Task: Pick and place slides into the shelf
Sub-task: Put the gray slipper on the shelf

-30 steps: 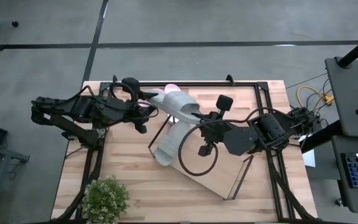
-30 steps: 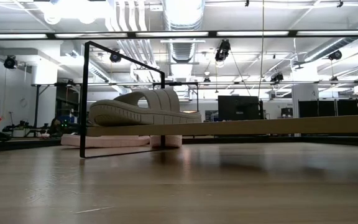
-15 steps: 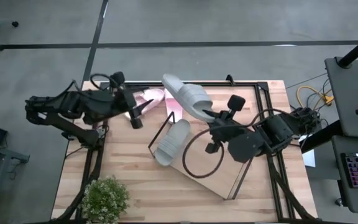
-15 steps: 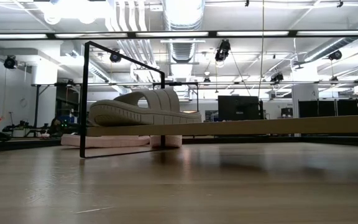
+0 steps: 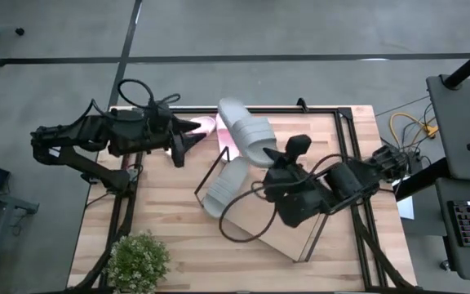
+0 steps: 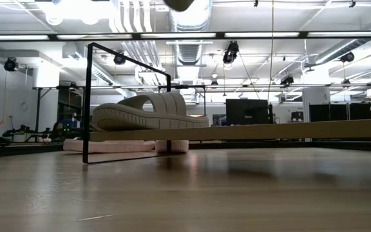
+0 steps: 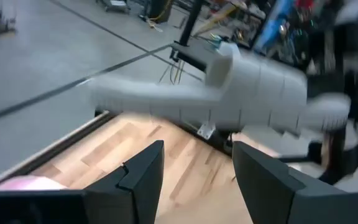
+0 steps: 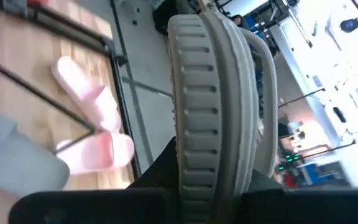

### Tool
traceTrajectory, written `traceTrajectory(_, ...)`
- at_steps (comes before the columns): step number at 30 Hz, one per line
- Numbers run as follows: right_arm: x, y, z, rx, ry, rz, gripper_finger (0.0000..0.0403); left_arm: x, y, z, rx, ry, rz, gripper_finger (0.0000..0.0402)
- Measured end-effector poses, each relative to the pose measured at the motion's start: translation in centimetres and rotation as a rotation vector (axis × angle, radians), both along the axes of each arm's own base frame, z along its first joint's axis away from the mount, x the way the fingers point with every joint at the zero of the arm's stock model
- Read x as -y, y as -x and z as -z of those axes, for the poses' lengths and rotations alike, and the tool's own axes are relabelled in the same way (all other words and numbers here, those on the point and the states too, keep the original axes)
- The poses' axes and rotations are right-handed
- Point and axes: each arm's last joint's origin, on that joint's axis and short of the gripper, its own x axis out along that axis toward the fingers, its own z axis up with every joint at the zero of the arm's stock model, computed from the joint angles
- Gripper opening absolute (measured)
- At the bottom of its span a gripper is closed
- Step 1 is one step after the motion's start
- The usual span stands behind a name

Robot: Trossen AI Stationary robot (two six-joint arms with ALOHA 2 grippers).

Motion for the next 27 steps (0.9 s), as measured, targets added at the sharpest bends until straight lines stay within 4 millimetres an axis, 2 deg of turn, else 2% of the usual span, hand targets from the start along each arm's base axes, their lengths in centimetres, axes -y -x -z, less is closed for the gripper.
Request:
traceTrajectory(6, -0.2, -0.3, 1.4, -0.041, 0.174, 0.097, 0.0031, -0.6, 0.1, -0.7, 0.140, 0.187, -0.056, 0.0176)
traceTrajectory(9, -0.6, -0.7, 2.0, -0.065, 0.250, 0.116, 0.0031, -0.7, -0.4, -1.0, 0.211, 0.259, -0.039, 0.0176)
traceTrajectory(13, -0.8, -0.7, 2.1, -0.059, 0.264, 0.117, 0.0031, -0.8, -1.8, -1.1, 0.277, 0.324, 0.032, 0.0176)
traceTrajectory(27, -1.2, -0.4, 3.0, -0.148, 0.458, 0.142, 0.0031, -1.8, -5.2, 2.2, 0.430, 0.551, 0.069, 0.0176)
